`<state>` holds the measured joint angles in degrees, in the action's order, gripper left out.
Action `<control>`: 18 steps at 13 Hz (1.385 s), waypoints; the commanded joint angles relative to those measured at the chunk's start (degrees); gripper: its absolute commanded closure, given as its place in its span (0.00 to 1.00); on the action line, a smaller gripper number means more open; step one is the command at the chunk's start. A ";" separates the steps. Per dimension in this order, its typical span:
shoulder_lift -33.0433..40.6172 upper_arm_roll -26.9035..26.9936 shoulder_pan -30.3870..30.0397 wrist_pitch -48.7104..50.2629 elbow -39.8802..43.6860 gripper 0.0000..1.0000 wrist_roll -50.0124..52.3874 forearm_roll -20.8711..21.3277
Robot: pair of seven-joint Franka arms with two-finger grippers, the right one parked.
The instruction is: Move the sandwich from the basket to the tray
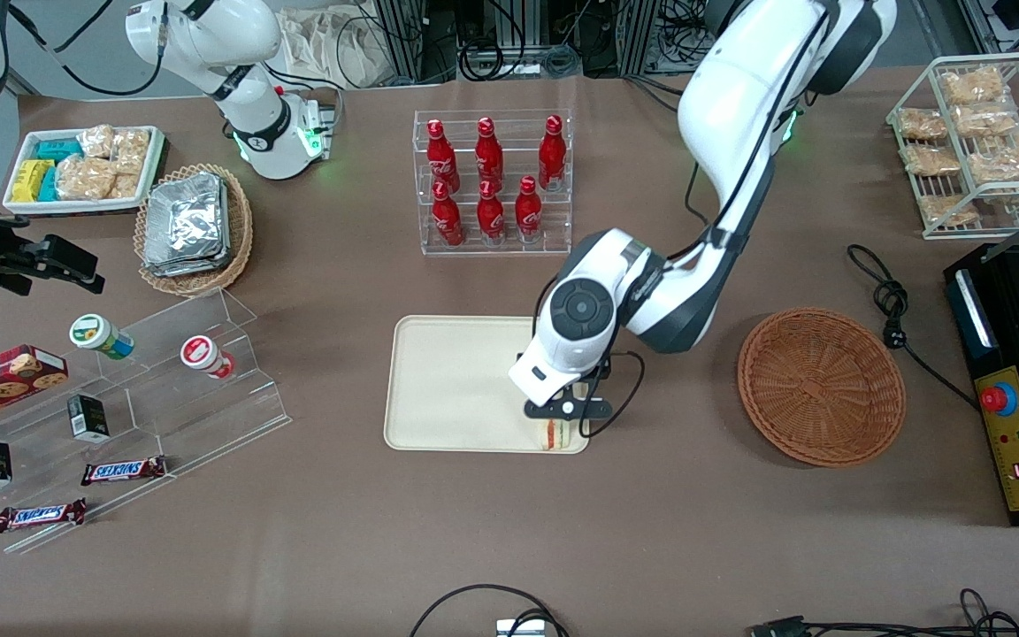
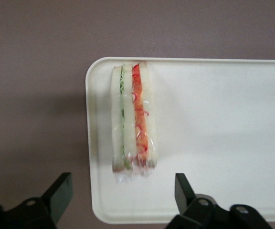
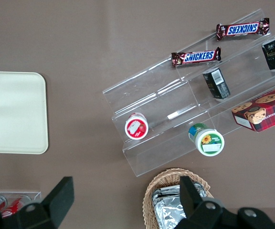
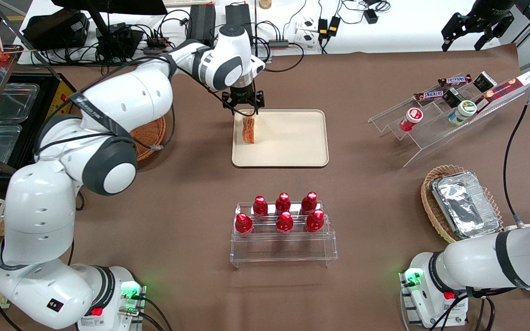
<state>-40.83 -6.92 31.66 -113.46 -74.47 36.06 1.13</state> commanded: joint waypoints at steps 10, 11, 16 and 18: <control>38.54 0.86 -13.61 4.01 -38.30 0.00 -14.08 -0.60; 39.25 0.86 -16.51 6.64 -36.64 0.00 -14.00 -0.60; 38.37 0.94 -27.87 17.30 -23.89 0.00 -16.09 -0.52; 38.37 0.94 -30.50 18.26 -22.66 0.00 -16.81 -0.52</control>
<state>-1.75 -5.16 3.16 -97.29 -99.40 19.98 1.06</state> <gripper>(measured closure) 0.000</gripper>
